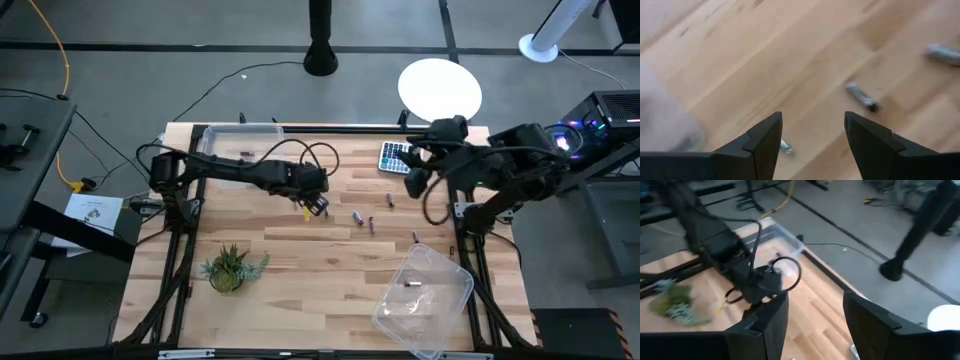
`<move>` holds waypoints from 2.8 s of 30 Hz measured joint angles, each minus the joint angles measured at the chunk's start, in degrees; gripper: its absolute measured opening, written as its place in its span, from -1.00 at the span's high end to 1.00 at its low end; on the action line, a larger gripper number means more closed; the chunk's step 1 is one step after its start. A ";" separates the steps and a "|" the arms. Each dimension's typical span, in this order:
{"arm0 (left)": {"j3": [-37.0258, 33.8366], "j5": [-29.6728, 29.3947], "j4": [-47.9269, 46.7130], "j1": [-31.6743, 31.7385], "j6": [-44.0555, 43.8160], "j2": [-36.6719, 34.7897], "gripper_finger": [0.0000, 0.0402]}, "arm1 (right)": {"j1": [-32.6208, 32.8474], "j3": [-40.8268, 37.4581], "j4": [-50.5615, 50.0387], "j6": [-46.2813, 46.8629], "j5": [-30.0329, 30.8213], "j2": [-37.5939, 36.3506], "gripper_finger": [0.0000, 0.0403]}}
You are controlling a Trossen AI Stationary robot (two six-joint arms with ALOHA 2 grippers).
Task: Sort batteries
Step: Put the silver battery into the bottom transparent bin
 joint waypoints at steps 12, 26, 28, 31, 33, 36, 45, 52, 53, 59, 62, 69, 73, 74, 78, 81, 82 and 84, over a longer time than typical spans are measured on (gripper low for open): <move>0.01 -7.88 -5.35 -1.97 -13.23 3.50 -0.04 | -4.63 0.00 0.00 -1.65 -4.30 3.36 0.09; -11.43 -1.27 8.06 -0.03 -30.74 3.41 -0.04 | -5.36 0.00 0.00 -5.67 -4.25 3.10 0.09; -12.00 -1.22 8.96 0.49 -31.80 3.41 -0.04 | -5.36 0.00 0.01 -5.72 -4.27 3.10 0.09; -12.10 -1.13 8.72 0.93 -32.49 3.66 -0.04 | -5.36 0.00 0.01 -6.50 -5.28 3.10 0.09; -12.08 -1.08 8.02 0.91 -31.80 3.76 -0.03 | -5.36 0.00 0.00 -6.59 -5.78 3.10 0.09; -11.92 -0.25 7.49 0.91 -30.98 4.75 0.04 | -5.34 0.00 0.01 -6.81 -5.80 3.10 0.09; -11.88 -0.89 6.22 -0.78 -28.05 7.19 0.86 | -5.35 0.00 0.00 -8.10 -5.72 3.08 0.09; -12.51 1.69 7.68 -1.63 -20.95 1.76 0.91 | -5.32 0.00 0.00 -8.10 -5.78 3.08 0.09; -12.62 1.77 7.78 -1.93 -19.41 0.02 0.93 | -5.32 0.00 0.01 -8.10 -5.78 3.08 0.09; -12.36 0.26 21.53 -3.15 -7.61 -10.42 0.97 | -5.32 0.00 0.00 -8.08 -5.49 3.06 0.09; -12.28 6.03 36.53 -4.41 -0.60 -12.69 0.97 | -5.32 0.00 0.00 -7.54 -5.50 2.85 0.09; -3.08 14.83 48.65 -8.59 8.78 -6.32 0.98 | -5.32 0.00 0.00 -2.45 -3.16 1.28 0.09; 7.70 23.01 49.27 -11.15 13.74 2.10 0.98 | -5.32 0.00 0.00 0.21 -0.79 0.17 0.09; 10.79 24.72 49.16 -11.74 14.64 4.60 0.98 | -5.34 0.00 0.02 0.95 -0.33 0.03 0.09; 22.98 30.39 48.90 -13.95 18.53 14.04 0.98 | -5.36 0.00 0.00 2.88 1.80 -0.61 0.09; 30.85 32.71 47.86 -15.43 19.93 19.37 0.98 | -5.36 0.00 0.02 4.25 2.48 -0.83 0.09; 33.11 32.69 48.02 -15.88 20.16 21.10 0.97 | -5.36 0.00 0.02 4.58 2.76 -0.87 0.09; 36.20 32.66 47.75 -16.73 20.43 23.73 0.93 | -5.35 0.00 0.07 4.61 2.73 -0.92 0.09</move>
